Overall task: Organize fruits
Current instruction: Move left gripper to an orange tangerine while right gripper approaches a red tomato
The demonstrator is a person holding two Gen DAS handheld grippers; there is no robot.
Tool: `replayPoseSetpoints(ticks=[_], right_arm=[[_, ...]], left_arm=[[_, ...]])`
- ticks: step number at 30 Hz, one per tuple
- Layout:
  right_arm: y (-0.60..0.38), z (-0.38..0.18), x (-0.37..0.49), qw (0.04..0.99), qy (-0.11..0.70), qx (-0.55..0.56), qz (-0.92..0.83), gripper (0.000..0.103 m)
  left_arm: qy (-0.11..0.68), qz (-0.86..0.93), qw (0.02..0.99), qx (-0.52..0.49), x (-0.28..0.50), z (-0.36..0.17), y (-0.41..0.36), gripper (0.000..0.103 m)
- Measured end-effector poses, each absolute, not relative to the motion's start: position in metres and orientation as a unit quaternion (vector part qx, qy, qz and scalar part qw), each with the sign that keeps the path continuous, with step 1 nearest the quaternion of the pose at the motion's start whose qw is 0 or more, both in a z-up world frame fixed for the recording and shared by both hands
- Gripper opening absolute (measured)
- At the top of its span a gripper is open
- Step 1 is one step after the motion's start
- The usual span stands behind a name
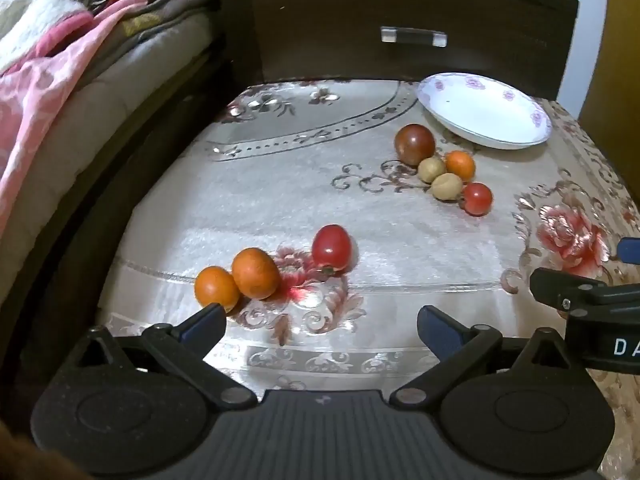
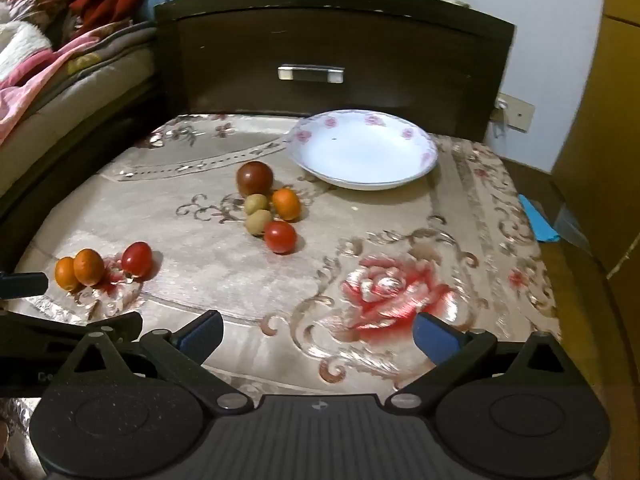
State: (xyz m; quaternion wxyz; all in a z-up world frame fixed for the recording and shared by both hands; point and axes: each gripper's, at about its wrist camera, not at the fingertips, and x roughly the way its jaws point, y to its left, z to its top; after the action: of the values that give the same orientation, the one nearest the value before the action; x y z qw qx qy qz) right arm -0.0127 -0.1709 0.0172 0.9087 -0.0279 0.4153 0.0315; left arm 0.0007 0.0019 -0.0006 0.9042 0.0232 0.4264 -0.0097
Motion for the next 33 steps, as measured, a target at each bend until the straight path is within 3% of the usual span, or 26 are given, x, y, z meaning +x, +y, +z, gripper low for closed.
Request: replayPoseSetpoints(ticks=[10, 19, 23, 27, 33], right_arm=[[-0.154, 0.011, 0.007, 0.901, 0.423, -0.03, 0.092, 0.089], [-0.147, 0.009, 0.023, 0.896, 0.424, -0.026, 0.133, 0.079], [-0.155, 0.007, 0.025, 0.891, 0.433, -0.001, 0.135, 0.078], [-0.151, 0.003, 0.026, 0.887, 0.439, -0.008, 0.141, 0.073], [-0.158, 0.004, 0.026, 0.888, 0.438, 0.003, 0.137, 0.073]], left_arm=[[0.433, 0.033, 0.9, 0.031, 0.001, 0.0, 0.011, 0.103], [0.451, 0.027, 0.892, 0.026, 0.019, -0.007, 0.029, 0.101], [0.451, 0.037, 0.891, 0.018, 0.027, -0.009, 0.035, 0.095], [0.449, 0.045, 0.892, 0.035, 0.034, -0.016, 0.035, 0.074], [0.448, 0.051, 0.891, 0.046, 0.042, -0.021, 0.037, 0.067]])
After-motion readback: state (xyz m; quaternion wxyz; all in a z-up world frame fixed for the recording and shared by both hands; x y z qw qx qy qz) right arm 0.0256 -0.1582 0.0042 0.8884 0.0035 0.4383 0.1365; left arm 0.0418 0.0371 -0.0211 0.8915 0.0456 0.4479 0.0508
